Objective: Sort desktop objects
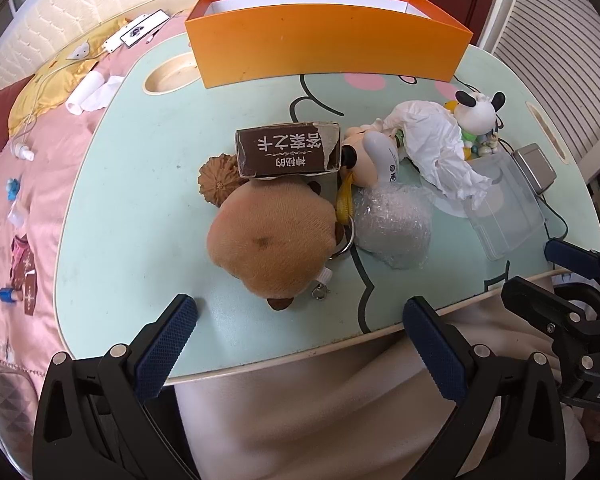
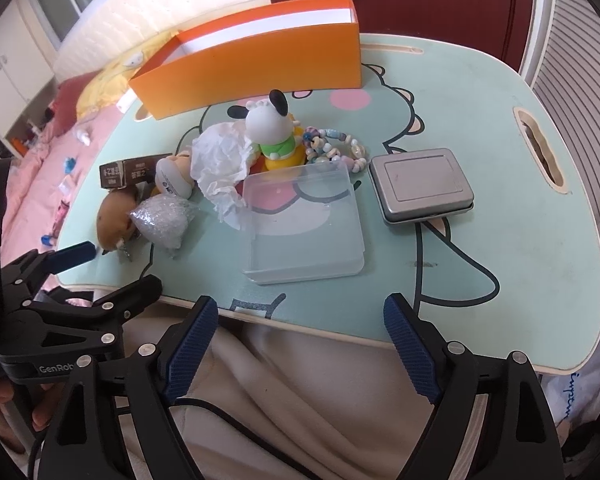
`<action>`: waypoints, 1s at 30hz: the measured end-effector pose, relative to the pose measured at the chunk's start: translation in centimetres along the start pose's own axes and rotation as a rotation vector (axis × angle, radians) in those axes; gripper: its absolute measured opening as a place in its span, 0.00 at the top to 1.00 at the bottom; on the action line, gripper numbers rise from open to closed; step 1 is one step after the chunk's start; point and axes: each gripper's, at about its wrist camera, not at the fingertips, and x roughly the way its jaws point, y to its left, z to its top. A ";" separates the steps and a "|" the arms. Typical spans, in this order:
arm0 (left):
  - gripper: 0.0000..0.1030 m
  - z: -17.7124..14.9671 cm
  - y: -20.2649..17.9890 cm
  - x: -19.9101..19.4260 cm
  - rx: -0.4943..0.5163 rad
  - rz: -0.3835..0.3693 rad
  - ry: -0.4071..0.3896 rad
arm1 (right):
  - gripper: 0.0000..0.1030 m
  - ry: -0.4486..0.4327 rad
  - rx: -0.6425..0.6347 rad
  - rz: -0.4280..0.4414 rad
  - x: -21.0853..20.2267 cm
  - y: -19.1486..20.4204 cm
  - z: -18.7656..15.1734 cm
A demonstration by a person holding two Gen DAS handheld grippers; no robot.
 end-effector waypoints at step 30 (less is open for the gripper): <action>0.00 -0.6 -0.4 -0.2 0.012 -0.003 -0.008 | 0.11 0.006 0.009 0.007 0.1 0.5 -0.2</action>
